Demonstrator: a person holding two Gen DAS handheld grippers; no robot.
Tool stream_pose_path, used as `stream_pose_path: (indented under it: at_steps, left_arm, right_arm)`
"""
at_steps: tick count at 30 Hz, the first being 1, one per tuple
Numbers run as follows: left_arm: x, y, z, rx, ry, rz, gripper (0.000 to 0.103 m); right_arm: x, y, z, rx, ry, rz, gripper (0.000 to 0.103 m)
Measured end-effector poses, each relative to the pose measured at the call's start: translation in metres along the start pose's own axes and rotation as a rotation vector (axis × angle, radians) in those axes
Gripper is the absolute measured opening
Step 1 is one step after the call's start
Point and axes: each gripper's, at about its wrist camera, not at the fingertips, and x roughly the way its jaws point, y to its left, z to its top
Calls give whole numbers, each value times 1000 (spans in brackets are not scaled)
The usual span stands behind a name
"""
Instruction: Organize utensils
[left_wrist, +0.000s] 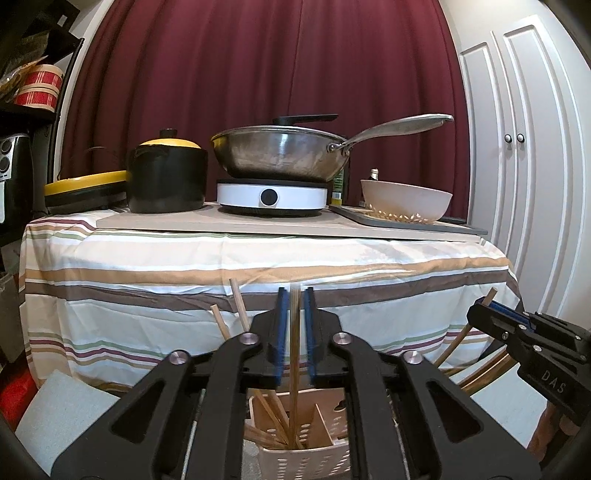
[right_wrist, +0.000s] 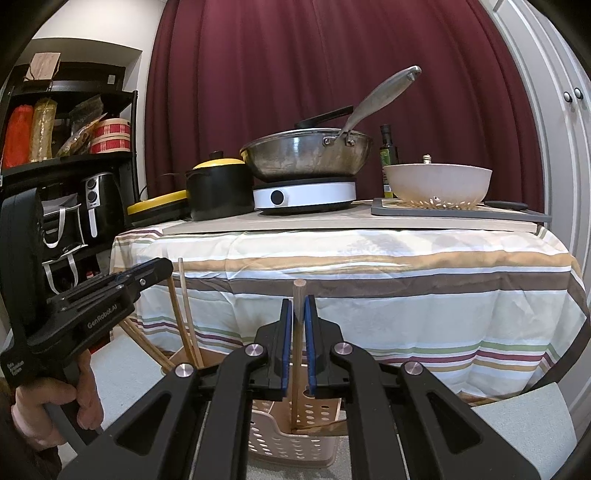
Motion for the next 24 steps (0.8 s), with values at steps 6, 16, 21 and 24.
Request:
stream_pose_path:
  at_steps: [6,16,21,24]
  left_arm:
    - [-1,1,1,-6,-5,12,54]
    - [-17,-2,5,15,-20,41,63]
    - [-33,-3,5,17,-20,68,65]
    - [-46,-2,5,11,-23,89,70]
  right_arm:
    - [-1,0,0,2,-3,0,32]
    - [-10,4,3,-5,-24,-6,49]
    - [-20,9,5,-13,-35,-13,58]
    - [-29,12,5,-13,-44,-28,66]
